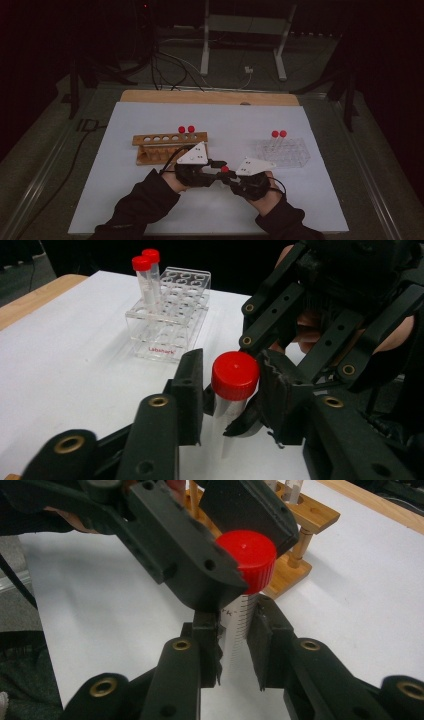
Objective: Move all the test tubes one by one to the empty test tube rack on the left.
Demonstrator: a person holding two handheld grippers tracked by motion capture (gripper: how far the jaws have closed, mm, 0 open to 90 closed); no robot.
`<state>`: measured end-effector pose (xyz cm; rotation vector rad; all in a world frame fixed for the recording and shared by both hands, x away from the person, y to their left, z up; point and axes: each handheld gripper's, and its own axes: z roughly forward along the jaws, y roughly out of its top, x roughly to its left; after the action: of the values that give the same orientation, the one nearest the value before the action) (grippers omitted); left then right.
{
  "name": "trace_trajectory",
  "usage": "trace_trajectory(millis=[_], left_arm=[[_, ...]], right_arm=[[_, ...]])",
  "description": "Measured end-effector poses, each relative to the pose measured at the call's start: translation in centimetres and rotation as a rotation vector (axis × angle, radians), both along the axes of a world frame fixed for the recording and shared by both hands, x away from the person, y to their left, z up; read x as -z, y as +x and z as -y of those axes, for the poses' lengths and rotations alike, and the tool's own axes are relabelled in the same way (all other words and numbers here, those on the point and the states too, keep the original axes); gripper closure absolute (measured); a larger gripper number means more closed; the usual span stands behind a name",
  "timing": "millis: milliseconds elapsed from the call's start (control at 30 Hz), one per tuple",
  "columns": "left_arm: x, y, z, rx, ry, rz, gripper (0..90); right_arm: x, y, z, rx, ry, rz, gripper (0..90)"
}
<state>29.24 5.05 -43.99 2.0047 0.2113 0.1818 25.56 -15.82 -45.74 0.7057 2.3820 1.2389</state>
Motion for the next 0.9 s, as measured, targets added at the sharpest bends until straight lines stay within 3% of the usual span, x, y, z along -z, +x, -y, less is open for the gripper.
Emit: trace_trajectory(millis=[267,400,733,900], left_arm=[[-0.2,0.1,0.1,0.001,0.017,0.010,71.8],[-0.5,0.1,-0.1,-0.005,0.012,0.015,72.0],[-1.5,0.5,-2.3,-0.060,0.014,0.053,72.0],[-2.1,0.8,-3.7,-0.106,0.013,0.061,72.0]], right_arm=[[0.1,0.1,0.1,0.003,0.004,-0.006,74.7],[0.1,0.1,0.2,-0.003,0.031,-0.009,73.2],[-0.5,0.1,1.4,0.050,0.093,0.021,45.6],[-0.7,0.1,2.0,0.088,0.133,0.020,22.6]])
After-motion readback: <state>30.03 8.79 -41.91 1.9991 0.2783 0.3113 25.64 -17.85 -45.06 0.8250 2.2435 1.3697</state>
